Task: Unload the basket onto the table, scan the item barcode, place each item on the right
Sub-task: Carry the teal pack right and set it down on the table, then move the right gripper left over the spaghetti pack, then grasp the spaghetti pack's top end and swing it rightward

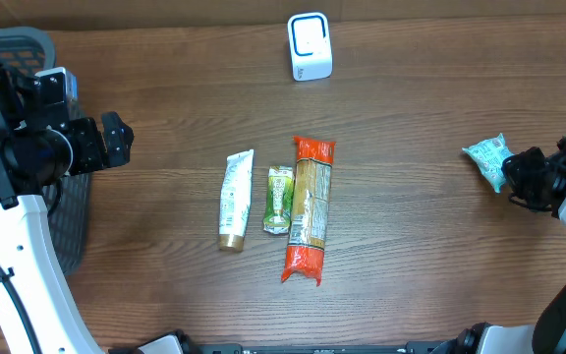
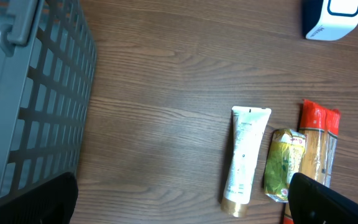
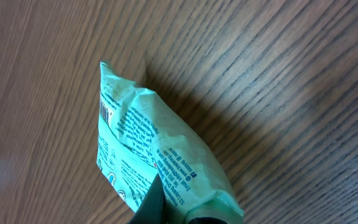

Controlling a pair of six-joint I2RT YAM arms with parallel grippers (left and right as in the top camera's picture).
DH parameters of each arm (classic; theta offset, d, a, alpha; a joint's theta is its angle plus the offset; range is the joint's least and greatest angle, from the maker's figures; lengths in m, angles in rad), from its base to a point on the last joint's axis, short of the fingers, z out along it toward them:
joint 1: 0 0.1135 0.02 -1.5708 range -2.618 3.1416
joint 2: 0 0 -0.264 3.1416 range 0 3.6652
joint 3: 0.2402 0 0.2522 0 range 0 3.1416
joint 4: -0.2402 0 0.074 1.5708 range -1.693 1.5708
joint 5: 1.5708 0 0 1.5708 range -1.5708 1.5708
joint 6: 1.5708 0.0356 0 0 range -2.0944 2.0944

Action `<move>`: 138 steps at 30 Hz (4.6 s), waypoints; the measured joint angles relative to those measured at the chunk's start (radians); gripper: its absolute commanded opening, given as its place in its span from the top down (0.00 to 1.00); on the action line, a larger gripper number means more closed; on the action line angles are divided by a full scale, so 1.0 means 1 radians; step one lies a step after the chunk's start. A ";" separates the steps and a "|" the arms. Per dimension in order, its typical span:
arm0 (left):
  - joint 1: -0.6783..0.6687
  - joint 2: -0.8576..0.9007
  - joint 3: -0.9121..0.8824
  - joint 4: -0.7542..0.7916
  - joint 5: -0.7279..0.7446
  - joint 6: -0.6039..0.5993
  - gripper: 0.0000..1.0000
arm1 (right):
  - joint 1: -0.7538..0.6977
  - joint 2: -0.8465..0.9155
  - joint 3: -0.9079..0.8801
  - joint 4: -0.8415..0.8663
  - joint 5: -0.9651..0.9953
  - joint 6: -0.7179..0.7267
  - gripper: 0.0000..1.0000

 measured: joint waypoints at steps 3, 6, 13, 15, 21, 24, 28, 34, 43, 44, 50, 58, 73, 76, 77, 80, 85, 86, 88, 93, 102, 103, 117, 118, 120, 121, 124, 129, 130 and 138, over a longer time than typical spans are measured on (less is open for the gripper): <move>0.000 0.000 0.000 0.000 0.000 0.000 0.01 | 0.000 0.000 0.000 -0.002 0.004 0.002 0.96; 0.000 0.000 0.000 0.000 0.000 0.000 0.01 | 0.000 0.000 0.000 0.000 0.006 0.003 0.96; 0.000 0.000 0.000 0.000 0.000 0.000 0.00 | 0.000 0.000 -0.001 0.045 0.010 0.006 0.96; 0.000 0.000 0.000 0.000 0.000 0.000 0.00 | -0.001 0.000 -0.001 0.063 0.016 0.014 0.96; 0.000 0.000 0.000 0.000 0.000 0.000 0.00 | -0.002 0.000 -0.001 0.078 0.030 0.026 0.69; 0.000 0.000 0.000 0.000 0.000 0.000 0.00 | -0.002 0.000 -0.001 0.060 0.032 0.026 0.64; 0.000 0.000 0.000 0.000 0.000 0.000 0.01 | -0.002 0.000 -0.001 0.055 0.008 0.023 0.45; 0.000 0.000 0.000 0.000 0.000 0.000 0.00 | -0.002 -0.011 0.009 -0.010 -0.072 0.007 0.40; 0.000 0.000 0.000 0.000 0.000 0.000 0.01 | 0.100 -0.151 0.105 -0.159 -0.154 -0.102 0.39; 0.000 0.000 0.000 0.000 0.000 0.000 0.00 | 0.127 -0.163 0.109 -0.167 -0.164 -0.116 0.39; 0.000 0.000 0.000 0.000 0.000 0.000 0.01 | 0.336 -0.169 0.113 -0.192 -0.190 -0.175 0.42; 0.000 0.000 0.000 0.000 0.000 0.000 0.00 | 0.616 -0.159 0.153 -0.195 -0.167 -0.211 0.52; 0.000 0.000 0.000 0.000 0.000 0.000 0.00 | 0.716 0.068 0.552 -0.499 -0.127 -0.323 0.25; 0.000 0.000 0.000 0.000 0.000 0.000 0.00 | 0.718 0.105 0.552 -0.513 -0.152 -0.331 0.23; 0.000 0.000 0.000 0.000 0.000 0.000 0.00 | 0.718 0.121 0.552 -0.519 -0.166 -0.331 0.23; 0.000 0.000 0.000 0.000 0.000 0.000 0.00 | 0.723 0.167 0.552 -0.529 -0.197 -0.332 0.22; 0.000 0.000 0.000 0.000 0.000 0.000 0.01 | 0.770 0.256 0.552 -0.536 -0.232 -0.335 0.22; 0.000 0.000 0.000 0.000 0.000 0.000 0.00 | 0.777 0.264 0.552 -0.535 -0.235 -0.334 0.18; 0.000 0.000 0.000 0.000 0.000 0.000 0.00 | 0.819 0.296 0.552 -0.529 -0.238 -0.320 0.16; 0.000 0.000 0.000 0.000 0.000 0.000 0.00 | 0.910 0.362 0.552 -0.507 -0.191 -0.236 0.14; 0.000 0.000 0.000 0.000 0.000 0.000 0.01 | 0.985 0.446 0.552 -0.435 -0.090 -0.092 0.18; 0.000 0.000 0.000 0.000 0.000 0.000 0.00 | 0.986 0.450 0.552 -0.434 -0.080 -0.077 0.20; 0.000 0.000 0.000 0.000 0.000 0.000 0.00 | 0.965 0.492 0.552 -0.431 -0.090 0.021 0.59; 0.000 0.000 0.000 0.000 0.000 0.000 0.00 | 0.960 0.492 0.552 -0.435 -0.097 0.020 0.59; 0.000 0.000 0.000 0.000 0.000 0.000 0.01 | 0.943 0.492 0.552 -0.447 -0.111 0.021 0.60; 0.000 0.000 0.000 0.000 0.000 0.000 0.00 | 0.938 0.492 0.552 -0.452 -0.117 0.020 0.60; 0.000 0.000 0.000 0.000 0.000 0.000 0.00 | 0.906 0.492 0.552 -0.489 -0.128 0.014 0.59; 0.000 0.000 0.000 0.000 0.000 0.000 0.00 | 0.837 0.492 0.583 -0.589 -0.108 -0.040 0.49; 0.000 0.000 0.000 0.000 0.000 0.000 0.00 | 0.824 0.492 0.589 -0.609 -0.093 -0.053 0.48; 0.000 0.000 0.000 0.000 0.000 0.000 0.00 | 0.721 0.492 0.599 -0.753 0.083 -0.127 0.39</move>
